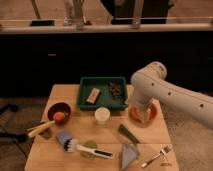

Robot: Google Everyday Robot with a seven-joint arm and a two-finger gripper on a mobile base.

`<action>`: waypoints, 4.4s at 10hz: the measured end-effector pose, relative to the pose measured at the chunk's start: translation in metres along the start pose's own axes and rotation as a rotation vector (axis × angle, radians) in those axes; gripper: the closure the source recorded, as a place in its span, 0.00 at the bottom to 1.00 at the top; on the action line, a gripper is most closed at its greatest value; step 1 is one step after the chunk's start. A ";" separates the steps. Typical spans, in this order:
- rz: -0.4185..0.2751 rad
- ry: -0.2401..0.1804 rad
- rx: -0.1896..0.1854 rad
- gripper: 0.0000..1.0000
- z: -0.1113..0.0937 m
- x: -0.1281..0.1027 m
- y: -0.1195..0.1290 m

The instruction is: Place grapes in table surface

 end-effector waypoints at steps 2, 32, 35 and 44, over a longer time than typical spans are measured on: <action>0.001 0.001 0.005 0.20 0.000 0.001 0.000; -0.735 0.175 0.347 0.20 0.021 0.029 -0.240; -0.784 0.172 0.279 0.20 0.036 0.027 -0.276; -0.815 0.147 0.213 0.20 0.075 0.040 -0.305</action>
